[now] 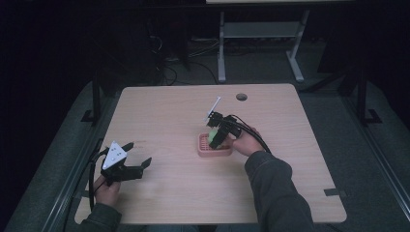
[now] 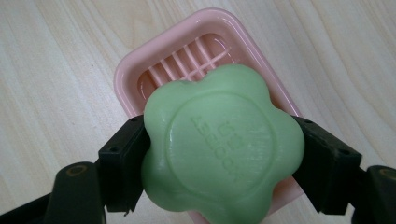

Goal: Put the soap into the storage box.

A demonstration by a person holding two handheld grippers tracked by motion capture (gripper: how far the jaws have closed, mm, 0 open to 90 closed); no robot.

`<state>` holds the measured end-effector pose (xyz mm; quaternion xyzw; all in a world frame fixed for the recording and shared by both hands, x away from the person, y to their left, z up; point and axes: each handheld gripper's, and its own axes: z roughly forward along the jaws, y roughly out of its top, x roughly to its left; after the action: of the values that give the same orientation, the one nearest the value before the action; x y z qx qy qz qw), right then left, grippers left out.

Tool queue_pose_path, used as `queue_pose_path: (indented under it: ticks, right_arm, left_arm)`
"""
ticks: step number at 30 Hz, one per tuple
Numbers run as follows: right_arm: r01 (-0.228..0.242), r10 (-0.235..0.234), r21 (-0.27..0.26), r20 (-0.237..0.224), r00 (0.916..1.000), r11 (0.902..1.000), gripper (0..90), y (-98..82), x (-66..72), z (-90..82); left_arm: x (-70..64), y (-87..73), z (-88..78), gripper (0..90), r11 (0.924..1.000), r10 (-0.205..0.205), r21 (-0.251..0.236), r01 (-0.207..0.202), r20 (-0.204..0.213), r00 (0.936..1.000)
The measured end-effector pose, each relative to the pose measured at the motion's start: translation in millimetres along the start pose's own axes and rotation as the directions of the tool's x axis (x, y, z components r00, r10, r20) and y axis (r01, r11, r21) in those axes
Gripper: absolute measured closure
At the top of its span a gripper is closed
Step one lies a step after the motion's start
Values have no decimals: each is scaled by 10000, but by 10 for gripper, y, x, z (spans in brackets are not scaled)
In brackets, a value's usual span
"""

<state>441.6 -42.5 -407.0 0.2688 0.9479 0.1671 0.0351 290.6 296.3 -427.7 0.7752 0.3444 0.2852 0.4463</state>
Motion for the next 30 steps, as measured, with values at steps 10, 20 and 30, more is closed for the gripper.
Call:
queue_pose_path:
  ticks: [10,20,30]
  right_arm:
    - [-172,171,90,66,9998,9998,257,22,-10,69]
    - [-286,286,37,78,9996,9996,256,15,-34,69]
    - [-189,187,110,203,9996,9998,256,36,-13,97]
  left_arm:
    - [-1,0,0,141,10000,-13,-15,13,3,10000]
    - [-3,0,1,141,10000,-5,0,5,-6,10000]
    - [-1,2,-4,141,10000,14,-39,-14,-7,10000]
